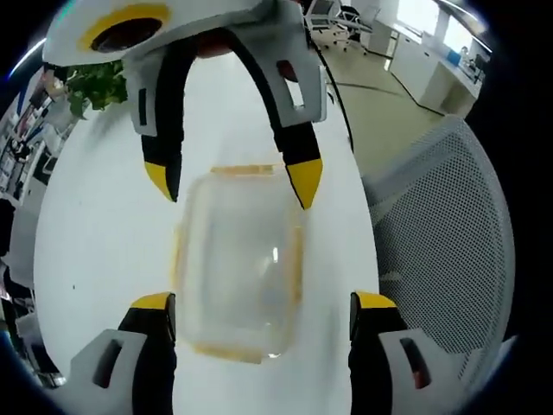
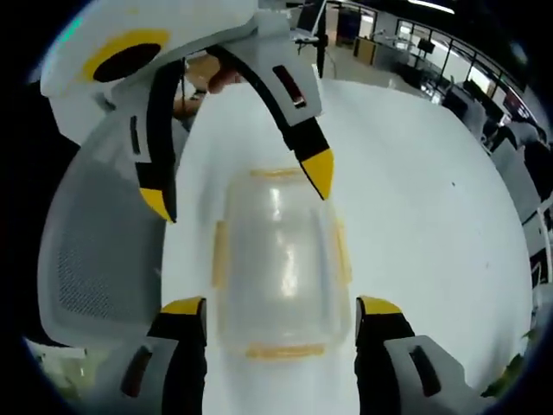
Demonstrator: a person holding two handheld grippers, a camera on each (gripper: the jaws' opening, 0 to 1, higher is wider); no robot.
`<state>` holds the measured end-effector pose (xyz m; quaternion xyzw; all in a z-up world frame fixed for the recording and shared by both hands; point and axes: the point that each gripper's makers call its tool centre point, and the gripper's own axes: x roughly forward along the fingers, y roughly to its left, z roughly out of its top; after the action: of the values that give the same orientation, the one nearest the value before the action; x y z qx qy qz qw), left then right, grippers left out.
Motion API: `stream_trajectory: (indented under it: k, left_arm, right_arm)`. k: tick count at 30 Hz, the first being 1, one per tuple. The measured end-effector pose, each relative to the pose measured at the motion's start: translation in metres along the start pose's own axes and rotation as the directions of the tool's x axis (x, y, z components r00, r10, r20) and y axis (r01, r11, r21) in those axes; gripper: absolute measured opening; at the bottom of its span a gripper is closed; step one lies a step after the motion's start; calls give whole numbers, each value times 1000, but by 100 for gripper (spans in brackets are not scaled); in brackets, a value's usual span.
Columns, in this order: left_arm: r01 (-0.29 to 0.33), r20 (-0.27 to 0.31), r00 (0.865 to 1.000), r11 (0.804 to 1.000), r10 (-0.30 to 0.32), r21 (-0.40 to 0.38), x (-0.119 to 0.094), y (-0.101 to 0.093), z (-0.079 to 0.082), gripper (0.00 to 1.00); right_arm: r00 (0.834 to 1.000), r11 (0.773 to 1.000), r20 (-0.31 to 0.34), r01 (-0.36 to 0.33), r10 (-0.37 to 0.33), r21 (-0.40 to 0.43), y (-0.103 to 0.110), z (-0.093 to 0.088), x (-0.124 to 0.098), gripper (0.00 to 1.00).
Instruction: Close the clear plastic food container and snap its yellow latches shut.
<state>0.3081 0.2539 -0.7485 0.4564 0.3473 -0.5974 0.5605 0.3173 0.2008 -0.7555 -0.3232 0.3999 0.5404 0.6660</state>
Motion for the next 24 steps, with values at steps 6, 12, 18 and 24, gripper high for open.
stream_trajectory:
  k: [6,12,18,24]
  left_arm:
    - [29,0,1000,1000,-29,-2,-1,1,-1,82]
    - [39,-4,999,999,-39,9,-1,6,-4,83]
    - [38,-23,999,999,-38,26,3,8,-11,85]
    - [12,-13,1000,999,-11,39,4,15,-11,97]
  right_arm:
    - [1000,1000,4,22,-22,-5,-2,-2,-1,73]
    - [999,999,13,40,-39,-17,-3,-2,-2,75]
    - [999,999,24,37,-37,-14,1,-3,-1,77]
    - [1000,1000,23,21,-20,-10,5,-6,4,85]
